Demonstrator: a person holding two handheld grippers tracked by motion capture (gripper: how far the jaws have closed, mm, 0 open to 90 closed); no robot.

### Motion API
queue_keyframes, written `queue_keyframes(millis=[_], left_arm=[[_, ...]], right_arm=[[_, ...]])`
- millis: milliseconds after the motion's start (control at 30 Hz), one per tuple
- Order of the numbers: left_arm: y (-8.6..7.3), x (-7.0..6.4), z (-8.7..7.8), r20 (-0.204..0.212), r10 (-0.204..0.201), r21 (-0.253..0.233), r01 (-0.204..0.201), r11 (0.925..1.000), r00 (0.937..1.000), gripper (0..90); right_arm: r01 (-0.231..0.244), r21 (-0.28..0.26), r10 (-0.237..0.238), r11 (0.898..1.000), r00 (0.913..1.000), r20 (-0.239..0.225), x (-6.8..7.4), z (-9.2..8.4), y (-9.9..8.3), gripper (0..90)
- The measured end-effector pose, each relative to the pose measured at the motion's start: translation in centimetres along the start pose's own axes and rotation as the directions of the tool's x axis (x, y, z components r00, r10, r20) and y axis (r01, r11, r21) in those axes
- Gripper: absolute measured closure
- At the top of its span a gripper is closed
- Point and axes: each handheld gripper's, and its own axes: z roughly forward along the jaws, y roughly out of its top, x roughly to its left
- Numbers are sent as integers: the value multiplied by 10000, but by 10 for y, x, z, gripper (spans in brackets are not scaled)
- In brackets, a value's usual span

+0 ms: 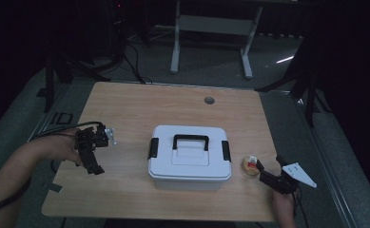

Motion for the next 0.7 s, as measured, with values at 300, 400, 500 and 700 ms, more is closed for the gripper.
queue_keyframes(millis=[300, 400, 500, 700], left_arm=[[21, -2, -19, -12, 425, 241, -424, 9988, 9991, 24], [26, -2, -21, 11, 542, 244, -542, 9982, 9985, 24], [39, -3, -26, 28, 773, 286, -774, 9966, 9970, 24], [59, -6, -31, 85, 1209, 193, -1211, 9925, 9926, 24]], right_arm=[[-38, -1, 38, 10000, 10000, -56, -1, 0, 0, 135], [-48, 2, 48, 10000, 10000, -75, -1, 0, 0, 135], [-35, 16, 35, 10000, 9999, -103, -1, 0, 0, 135], [-103, 52, 104, 9999, 9998, -145, -1, 0, 0, 135]])
